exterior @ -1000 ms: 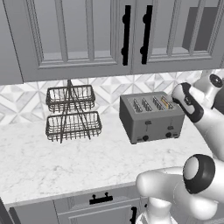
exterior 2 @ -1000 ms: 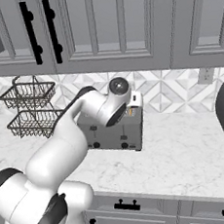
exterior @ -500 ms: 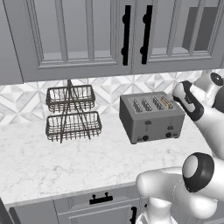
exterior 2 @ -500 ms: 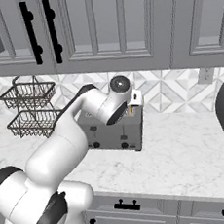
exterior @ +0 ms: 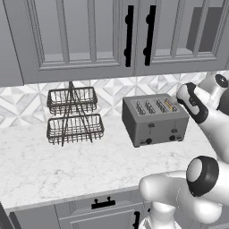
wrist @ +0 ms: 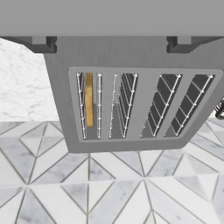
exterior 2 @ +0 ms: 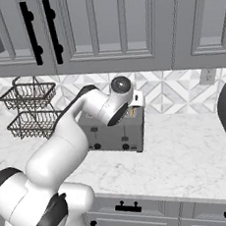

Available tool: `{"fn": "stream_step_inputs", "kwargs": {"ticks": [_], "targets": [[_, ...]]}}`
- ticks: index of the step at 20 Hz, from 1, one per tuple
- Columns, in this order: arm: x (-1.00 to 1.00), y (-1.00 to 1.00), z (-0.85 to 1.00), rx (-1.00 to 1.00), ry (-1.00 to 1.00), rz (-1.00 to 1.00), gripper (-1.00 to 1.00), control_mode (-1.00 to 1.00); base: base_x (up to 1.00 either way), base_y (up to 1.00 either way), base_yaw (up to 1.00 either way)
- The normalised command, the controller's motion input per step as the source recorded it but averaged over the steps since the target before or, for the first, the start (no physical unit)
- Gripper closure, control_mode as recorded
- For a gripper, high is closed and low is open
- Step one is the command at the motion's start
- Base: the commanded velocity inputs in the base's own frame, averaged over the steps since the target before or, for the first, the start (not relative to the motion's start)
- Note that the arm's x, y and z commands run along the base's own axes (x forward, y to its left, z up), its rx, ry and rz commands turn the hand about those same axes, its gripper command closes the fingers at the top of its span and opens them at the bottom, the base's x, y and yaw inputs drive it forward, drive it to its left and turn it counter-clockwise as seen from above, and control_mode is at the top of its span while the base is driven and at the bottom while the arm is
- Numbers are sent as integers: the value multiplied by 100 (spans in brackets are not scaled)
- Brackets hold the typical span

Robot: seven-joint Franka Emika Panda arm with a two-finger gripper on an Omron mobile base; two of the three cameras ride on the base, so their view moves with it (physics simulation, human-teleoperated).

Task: Start the toaster. Once the lever pops up, take the bread to the plate on the dining counter.

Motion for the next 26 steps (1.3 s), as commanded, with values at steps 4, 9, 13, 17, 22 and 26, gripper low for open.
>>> {"fn": "stream_step_inputs", "kwargs": {"ticks": [4, 9, 13, 17, 22, 26], "targets": [[0, 0, 0, 0, 0, 0, -100, -100, 0, 0, 0], [0, 0, 0, 0, 0, 0, -100, -100, 0, 0, 0], [0, 0, 0, 0, 0, 0, -100, -100, 0, 0, 0], [0, 0, 0, 0, 0, 0, -100, -100, 0, 0, 0], [0, 0, 0, 0, 0, 0, -100, -100, 0, 0, 0], [0, 0, 0, 0, 0, 0, -100, -100, 0, 0, 0]]}}
